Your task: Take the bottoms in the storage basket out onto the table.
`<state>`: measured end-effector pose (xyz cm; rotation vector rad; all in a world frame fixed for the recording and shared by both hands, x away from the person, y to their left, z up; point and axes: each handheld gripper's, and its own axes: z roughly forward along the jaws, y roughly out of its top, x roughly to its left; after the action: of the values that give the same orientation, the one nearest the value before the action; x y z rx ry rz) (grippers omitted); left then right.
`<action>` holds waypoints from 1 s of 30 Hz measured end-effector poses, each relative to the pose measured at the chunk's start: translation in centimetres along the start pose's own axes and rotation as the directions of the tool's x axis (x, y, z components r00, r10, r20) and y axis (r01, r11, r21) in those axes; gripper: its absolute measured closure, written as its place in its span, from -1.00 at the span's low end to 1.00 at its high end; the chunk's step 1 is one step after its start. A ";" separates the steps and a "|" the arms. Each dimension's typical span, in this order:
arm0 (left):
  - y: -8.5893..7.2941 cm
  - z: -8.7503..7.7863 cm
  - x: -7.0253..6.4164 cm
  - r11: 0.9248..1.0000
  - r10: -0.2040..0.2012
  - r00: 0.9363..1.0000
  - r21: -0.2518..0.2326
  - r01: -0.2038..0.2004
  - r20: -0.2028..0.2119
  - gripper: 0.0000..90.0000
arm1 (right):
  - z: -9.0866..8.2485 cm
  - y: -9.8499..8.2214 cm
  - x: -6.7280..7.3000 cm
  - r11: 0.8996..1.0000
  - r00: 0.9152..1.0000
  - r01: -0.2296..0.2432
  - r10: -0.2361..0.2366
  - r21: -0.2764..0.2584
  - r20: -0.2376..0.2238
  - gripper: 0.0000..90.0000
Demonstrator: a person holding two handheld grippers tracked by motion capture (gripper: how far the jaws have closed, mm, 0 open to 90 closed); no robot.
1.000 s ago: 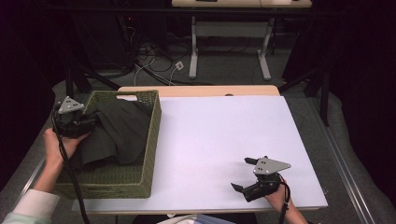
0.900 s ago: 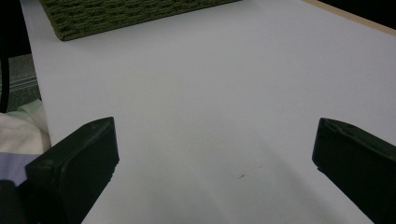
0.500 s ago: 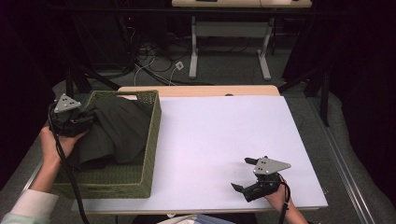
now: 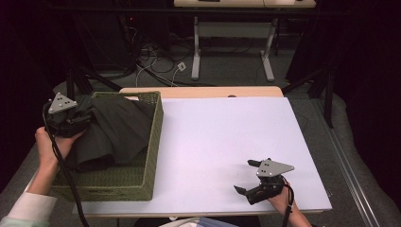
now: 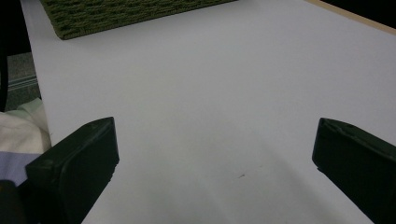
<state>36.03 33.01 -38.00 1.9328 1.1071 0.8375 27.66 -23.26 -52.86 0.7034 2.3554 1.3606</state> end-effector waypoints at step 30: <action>1.9 -2.0 -0.2 0.997 0.018 1.000 -0.070 -0.020 -0.021 0.61 | 0.0 0.0 0.0 1.000 1.000 -0.001 0.001 0.001 0.000 -1.00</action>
<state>35.16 32.72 -35.40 1.8838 1.0589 0.8963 27.67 -23.24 -52.87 0.7047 2.3560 1.3602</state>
